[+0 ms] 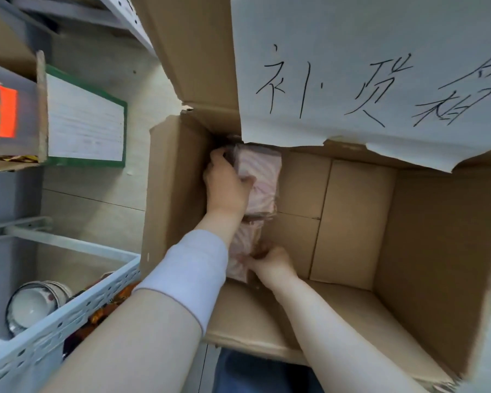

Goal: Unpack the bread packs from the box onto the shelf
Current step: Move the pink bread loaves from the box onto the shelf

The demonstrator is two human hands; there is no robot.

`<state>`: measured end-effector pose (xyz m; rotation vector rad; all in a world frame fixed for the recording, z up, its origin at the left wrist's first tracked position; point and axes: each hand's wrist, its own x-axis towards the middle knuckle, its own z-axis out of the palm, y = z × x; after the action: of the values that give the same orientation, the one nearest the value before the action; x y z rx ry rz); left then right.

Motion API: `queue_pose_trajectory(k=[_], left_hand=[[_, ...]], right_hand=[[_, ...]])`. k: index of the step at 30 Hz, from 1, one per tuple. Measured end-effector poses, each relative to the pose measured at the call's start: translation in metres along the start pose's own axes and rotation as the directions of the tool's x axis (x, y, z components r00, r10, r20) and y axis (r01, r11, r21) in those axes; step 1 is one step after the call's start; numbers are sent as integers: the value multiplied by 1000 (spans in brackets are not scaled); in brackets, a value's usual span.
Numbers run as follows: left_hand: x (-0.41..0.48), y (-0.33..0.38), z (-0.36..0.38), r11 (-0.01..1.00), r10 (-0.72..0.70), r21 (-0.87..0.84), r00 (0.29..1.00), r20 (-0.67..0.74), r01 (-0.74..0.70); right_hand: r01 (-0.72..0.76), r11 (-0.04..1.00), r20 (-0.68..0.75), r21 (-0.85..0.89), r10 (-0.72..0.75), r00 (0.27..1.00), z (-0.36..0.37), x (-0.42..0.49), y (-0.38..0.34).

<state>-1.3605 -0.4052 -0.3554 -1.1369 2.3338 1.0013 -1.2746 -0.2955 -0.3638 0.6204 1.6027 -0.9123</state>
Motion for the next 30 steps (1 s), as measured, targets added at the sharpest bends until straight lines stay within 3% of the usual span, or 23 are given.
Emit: queue_pose_trajectory(k=[5, 9, 14, 19, 22, 26, 30], left_hand=[[-21, 6, -23, 999, 15, 34, 997, 76, -18], [-65, 9, -59, 985, 23, -169, 998, 50, -15], [-160, 4, -130, 924, -26, -383, 997, -72, -4], [-279, -31, -216, 784, -89, -613, 962, -259, -93], [-364, -58, -273, 636, -113, -742, 925, -362, -212], [-477, -105, -348, 549, -175, -762, 845, -506, -343], [-590, -168, -422, 560, -245, -697, 714, -656, -448]], right_hand=[[-52, 998, -46, 45, 55, 997, -43, -34, 14], [-31, 991, -171, 130, 53, 984, -84, -84, 25], [143, 989, -204, 50, -129, 970, -110, -175, 22], [335, 942, -90, -36, -337, 937, -95, -276, 20], [476, 874, 14, -103, -477, 879, -65, -348, 20], [665, 727, 162, -172, -645, 747, 0, -451, 24], [814, 550, 326, -185, -747, 579, 89, -551, 32]])
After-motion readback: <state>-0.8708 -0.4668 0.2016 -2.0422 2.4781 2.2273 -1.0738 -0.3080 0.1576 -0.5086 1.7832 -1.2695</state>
